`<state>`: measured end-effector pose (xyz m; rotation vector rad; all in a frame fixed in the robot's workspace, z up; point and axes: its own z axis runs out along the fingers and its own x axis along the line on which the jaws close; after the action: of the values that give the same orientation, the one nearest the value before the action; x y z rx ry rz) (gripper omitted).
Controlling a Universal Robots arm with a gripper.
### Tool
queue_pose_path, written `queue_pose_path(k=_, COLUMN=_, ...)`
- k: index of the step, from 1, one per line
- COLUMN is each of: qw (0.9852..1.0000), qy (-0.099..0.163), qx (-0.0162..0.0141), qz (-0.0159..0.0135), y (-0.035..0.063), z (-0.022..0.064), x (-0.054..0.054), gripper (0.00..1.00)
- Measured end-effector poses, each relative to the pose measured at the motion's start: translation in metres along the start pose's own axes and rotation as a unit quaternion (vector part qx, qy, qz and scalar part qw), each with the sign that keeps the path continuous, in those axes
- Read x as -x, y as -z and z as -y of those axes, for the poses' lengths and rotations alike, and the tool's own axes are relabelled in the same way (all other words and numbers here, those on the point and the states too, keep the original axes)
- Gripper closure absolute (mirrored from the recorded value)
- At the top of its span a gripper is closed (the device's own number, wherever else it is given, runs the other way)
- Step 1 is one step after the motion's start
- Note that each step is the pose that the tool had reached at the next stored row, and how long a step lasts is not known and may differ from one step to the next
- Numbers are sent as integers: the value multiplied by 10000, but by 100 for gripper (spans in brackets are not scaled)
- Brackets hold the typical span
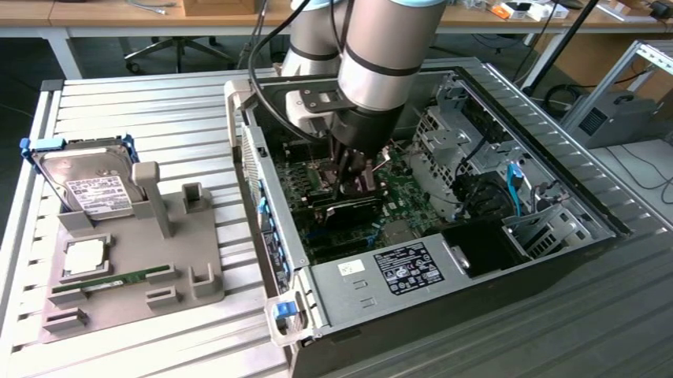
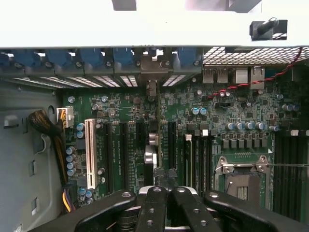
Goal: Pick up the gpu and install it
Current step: 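Press down on the gpu until it lock into place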
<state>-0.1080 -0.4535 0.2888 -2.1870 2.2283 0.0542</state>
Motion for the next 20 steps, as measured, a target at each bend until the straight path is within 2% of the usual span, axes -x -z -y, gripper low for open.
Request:
queue_pose_path(k=8, qw=10000, qy=0, qx=1, qz=-1, y=5, z=2, x=0, gripper=89)
queue_pose_path(k=12, qw=10000, qy=0, qx=0, qz=-1, y=51, z=2, x=2, gripper=89)
queue_pose_path(k=20, qw=10000, qy=0, qx=1, qz=-1, y=64, z=36, x=3, gripper=89)
